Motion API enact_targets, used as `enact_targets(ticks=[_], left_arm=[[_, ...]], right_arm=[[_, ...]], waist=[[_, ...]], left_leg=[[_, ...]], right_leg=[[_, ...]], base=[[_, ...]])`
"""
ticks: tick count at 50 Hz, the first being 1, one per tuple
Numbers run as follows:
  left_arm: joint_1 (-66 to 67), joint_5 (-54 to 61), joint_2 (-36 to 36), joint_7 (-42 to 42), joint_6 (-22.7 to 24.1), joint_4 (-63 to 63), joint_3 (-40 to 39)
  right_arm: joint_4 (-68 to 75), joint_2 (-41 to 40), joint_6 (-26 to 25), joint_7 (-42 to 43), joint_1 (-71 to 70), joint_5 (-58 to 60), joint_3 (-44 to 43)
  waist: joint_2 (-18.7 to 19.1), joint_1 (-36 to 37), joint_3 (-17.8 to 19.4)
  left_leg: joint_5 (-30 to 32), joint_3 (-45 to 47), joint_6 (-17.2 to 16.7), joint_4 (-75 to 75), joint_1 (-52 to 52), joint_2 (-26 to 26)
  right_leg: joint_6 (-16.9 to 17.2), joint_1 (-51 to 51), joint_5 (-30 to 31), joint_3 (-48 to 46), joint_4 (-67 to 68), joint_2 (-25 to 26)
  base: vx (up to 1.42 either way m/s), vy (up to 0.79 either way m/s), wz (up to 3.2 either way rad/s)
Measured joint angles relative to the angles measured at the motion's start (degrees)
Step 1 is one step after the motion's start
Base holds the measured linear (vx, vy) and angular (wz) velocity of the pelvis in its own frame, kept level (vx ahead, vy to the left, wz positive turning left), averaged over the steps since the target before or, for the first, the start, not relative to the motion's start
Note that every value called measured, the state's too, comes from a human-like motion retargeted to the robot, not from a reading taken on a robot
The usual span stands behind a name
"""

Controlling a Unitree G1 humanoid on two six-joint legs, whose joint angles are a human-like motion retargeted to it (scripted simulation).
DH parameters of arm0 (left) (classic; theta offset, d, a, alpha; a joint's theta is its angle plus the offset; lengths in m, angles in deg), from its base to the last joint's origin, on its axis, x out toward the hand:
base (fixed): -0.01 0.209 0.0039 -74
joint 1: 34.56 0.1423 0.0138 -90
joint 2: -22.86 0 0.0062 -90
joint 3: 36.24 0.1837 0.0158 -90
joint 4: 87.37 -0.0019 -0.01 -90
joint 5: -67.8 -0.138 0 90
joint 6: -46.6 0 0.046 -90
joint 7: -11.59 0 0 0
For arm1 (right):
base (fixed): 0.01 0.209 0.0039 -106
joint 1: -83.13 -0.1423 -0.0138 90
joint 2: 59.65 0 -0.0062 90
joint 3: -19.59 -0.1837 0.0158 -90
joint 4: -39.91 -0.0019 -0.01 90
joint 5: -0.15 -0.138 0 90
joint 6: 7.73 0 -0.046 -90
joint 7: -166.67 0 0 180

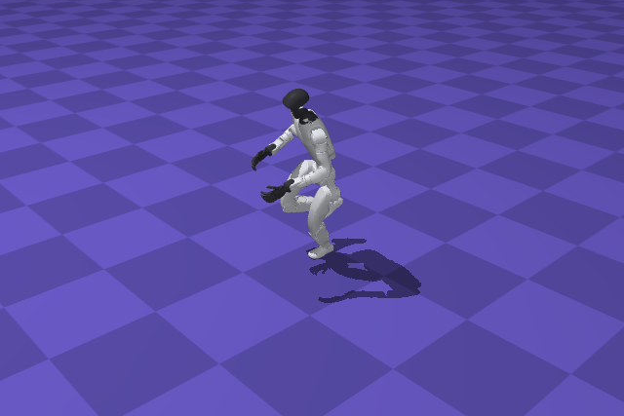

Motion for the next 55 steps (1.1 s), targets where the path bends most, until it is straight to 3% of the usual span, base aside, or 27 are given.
enact_targets(ticks=[2,5,7,8,10,11,12,15,17,18,20,22,24,26,29,32,35,37,40,43,45,47,50,53,55], left_arm=[[-8.34,7.53,0.54,-0.86,2.56,14.01,-1.30],[-16.86,-2.71,-3.85,-4.68,3.97,32.05,-4.71],[-24.26,-15.70,-7.91,0.63,6.08,38.49,-9.18],[-27.63,-12.62,-7.94,2.60,9.52,41.74,-9.49],[-33.48,-18.54,-9.50,6.04,9.83,43.27,-9.15],[-34.99,-14.64,-8.18,2.18,9.14,44.21,-7.81],[-35.92,-11.57,-6.55,0.30,9.32,45.15,-6.79],[-32.05,-8.92,-0.95,4.63,12.94,47.16,-4.17],[-25.03,-17.26,-1.15,2.75,8.03,44.15,-3.69],[-20.56,-15.14,-1.02,-2.33,5.81,42.53,-3.02],[-11.59,-10.82,-2.50,-7.65,2.30,37.96,-2.57],[-0.86,-12.74,-2.79,-7.06,0.20,29.76,-2.54],[12.10,-14.71,-3.04,-4.19,0.71,22.39,-5.19],[25.92,-12.91,-6.03,-3.73,2.55,21.25,-9.77],[44.55,-9.38,-18.94,-6.47,3.77,29.29,-16.03],[58.53,-7.29,-27.61,-10.97,4.61,34.27,-21.22],[68.33,-3.66,-24.64,-18.93,5.73,34.18,-26.73],[69.60,4.69,-18.93,-18.17,5.76,33.76,-27.06],[65.19,0.60,-14.92,-15.60,3.93,31.66,-24.97],[55.82,-3.98,-11.51,-16.49,1.32,27.66,-19.69],[45.31,2.68,-6.44,-12.62,0.90,24.55,-14.58],[33.06,-6.76,-4.30,-10.04,0.13,20.58,-11.36],[7.42,-7.01,1.85,-1.74,0.92,18.30,-6.08],[-13.57,-12.62,2.55,1.94,3.76,24.40,-8.13],[-22.89,-19.04,0.29,3.84,5.24,29.45,-12.02]], right_arm=[[-1.16,4.87,1.68,-0.57,11.18,-6.60,-6.32],[-5.96,9.60,3.27,-7.52,33.29,-16.24,-17.61],[-6.39,8.79,3.47,-11.81,45.13,-18.66,-24.38],[-5.76,7.20,3.36,-12.29,49.13,-19.56,-26.24],[-4.24,3.99,2.29,-14.51,56.40,-20.33,-29.65],[-3.41,1.64,0.92,-15.40,58.23,-20.56,-29.93],[-2.58,-0.55,-0.03,-15.40,59.29,-20.35,-29.75],[-0.39,-4.41,-0.93,-10.73,55.35,-15.47,-25.56],[-0.45,-3.70,-1.68,-11.12,51.48,-12.78,-23.13],[-0.68,-2.76,-1.84,-10.97,49.85,-13.04,-22.00],[-0.88,-0.11,-0.53,-7.34,45.98,-15.32,-20.13],[0.77,3.51,0.59,-0.40,37.58,-15.29,-16.33],[1.96,8.25,0.99,5.19,24.30,-11.87,-12.07],[0.20,10.09,1.66,7.11,10.08,-8.88,-9.77],[-8.28,5.66,3.82,8.13,-2.54,-11.70,-10.59],[-19.84,2.23,6.30,7.22,-7.04,-14.81,-11.46],[-28.61,-0.34,7.93,2.33,-12.02,-14.88,-9.62],[-33.44,-3.20,8.74,1.05,-13.81,-17.44,-6.80],[-38.40,-5.00,9.76,-0.37,-9.86,-23.46,-5.95],[-36.83,-4.12,8.59,-0.26,1.73,-20.38,-6.97],[-31.40,-3.42,6.46,2.19,9.11,-14.79,-5.66],[-21.86,-2.43,4.55,3.79,16.80,-9.90,-4.36],[-5.35,-1.83,1.41,7.57,23.73,-6.57,-1.25],[-6.37,4.85,5.49,4.81,34.46,-9.34,-3.68],[-11.61,12.08,8.57,-0.11,42.37,-10.87,-8.79]], waist=[[3.32,-4.73,0.09],[10.00,-17.00,-2.29],[12.65,-22.86,-3.18],[12.99,-24.18,-3.78],[12.02,-24.49,-6.29],[10.42,-24.67,-7.61],[8.38,-24.50,-8.50],[-0.86,-22.39,-6.97],[-4.55,-21.41,-6.00],[-4.58,-20.42,-6.35],[-2.85,-16.21,-5.70],[-1.92,-10.36,-4.05],[-1.75,-5.52,-2.64],[-2.57,-0.90,-3.36],[-6.56,10.42,-9.33],[-12.41,21.45,-14.44],[-18.29,23.06,-17.57],[-18.01,22.14,-17.01],[-11.54,21.26,-11.65],[-6.62,19.25,-9.35],[-7.61,18.31,-9.05],[-9.77,15.44,-8.83],[-9.69,9.94,-6.37],[-5.51,-0.02,-7.06],[-0.92,-8.88,-8.63]], left_leg=[[7.37,-7.73,-2.93,-8.96,5.03,-1.04],[22.12,-21.46,-8.80,-16.57,9.36,1.68],[34.63,-29.00,-14.31,-23.89,12.86,3.93],[39.91,-31.48,-15.84,-27.65,14.71,4.77],[46.84,-29.71,-21.45,-30.33,16.90,5.06],[47.90,-26.57,-21.12,-30.24,17.48,4.75],[47.77,-22.42,-19.57,-29.26,18.22,4.19],[36.62,-5.02,-8.12,-15.16,19.93,1.93],[26.15,-3.47,-0.80,6.10,13.57,1.97],[21.26,-5.04,1.34,19.00,7.61,2.60],[13.54,-7.42,-0.37,42.82,-3.82,5.46],[6.57,-7.87,0.65,58.44,-11.98,5.97],[2.50,-5.62,0.29,68.28,-19.44,6.69],[1.88,-1.95,-0.01,72.37,-26.76,8.07],[4.41,3.93,0.98,67.59,-35.60,11.30],[7.63,10.38,2.12,50.48,-36.31,12.48],[13.27,15.36,3.38,22.91,-32.03,8.02],[17.94,14.36,-0.58,2.01,-24.63,4.91],[25.60,8.92,-8.16,-20.90,-9.59,4.70],[27.43,5.72,-11.07,-25.21,-0.89,7.23],[20.28,3.38,-7.45,-23.03,0.44,5.24],[8.19,0.30,-1.12,-7.76,-4.71,3.24],[1.19,-5.71,4.71,0.08,-5.55,0.59],[5.10,-10.91,0.99,-9.06,2.07,1.66],[13.24,-13.90,-2.26,-17.59,7.23,4.61]], right_leg=[[-2.00,-2.85,-1.26,-1.10,-2.90,-0.04],[-3.70,-2.15,0.11,-6.80,-17.14,3.95],[-3.38,-0.62,5.31,-8.89,-31.04,6.72],[-2.90,0.24,8.52,-9.51,-38.32,7.35],[-1.81,2.60,14.54,-9.21,-52.86,7.48],[-0.71,4.43,16.47,-8.27,-60.59,6.98],[0.83,6.52,18.03,-6.71,-67.98,6.20],[6.05,14.51,20.45,-1.31,-83.59,0.16],[5.38,18.15,19.92,-5.06,-85.20,-4.92],[4.20,18.70,16.78,-7.67,-83.61,-5.91],[0.71,18.63,5.09,-10.94,-76.18,-4.86],[0.10,17.14,-3.90,-12.16,-66.58,-4.52],[0.33,15.55,-7.81,-12.07,-59.44,-4.90],[1.35,15.79,-7.70,-11.56,-58.93,-5.31],[2.32,18.93,0.17,-10.10,-68.96,-5.58],[3.58,24.25,19.03,-7.30,-82.90,-7.67],[7.06,27.88,37.14,-6.86,-92.56,-10.73],[6.87,32.33,37.55,-5.92,-93.29,-9.22],[4.60,41.22,31.46,0.22,-85.00,-1.03],[3.62,38.40,22.61,-0.29,-57.91,4.42],[1.84,30.49,14.88,-4.82,-35.48,-0.15],[0.21,21.90,7.66,-6.41,-16.68,-4.70],[-0.46,8.72,0.02,-4.05,-0.40,-2.37],[-2.54,-1.46,-2.27,-6.95,-0.39,-3.28],[-4.39,-6.17,-1.47,-11.27,-7.90,-4.21]], base=[[0.34,0.23,3.65],[0.49,0.20,4.65],[0.57,0.12,4.28],[0.59,0.06,3.50],[0.62,0.01,3.12],[0.62,-0.08,3.38],[0.62,-0.13,3.48],[0.61,-0.16,2.97],[0.49,-0.20,2.57],[0.40,-0.21,2.14],[0.35,-0.20,1.45],[0.33,-0.16,0.53],[0.40,-0.10,-0.04],[0.55,-0.02,-0.24],[0.75,0.09,-0.45],[0.91,0.30,-0.25],[0.93,0.39,0.95],[1.03,0.38,1.09],[1.07,0.37,1.30],[1.01,0.28,1.70],[0.88,0.15,1.56],[0.83,0.05,1.91],[0.81,0.03,2.00],[1.00,0.04,1.73],[1.11,-0.04,1.47]])
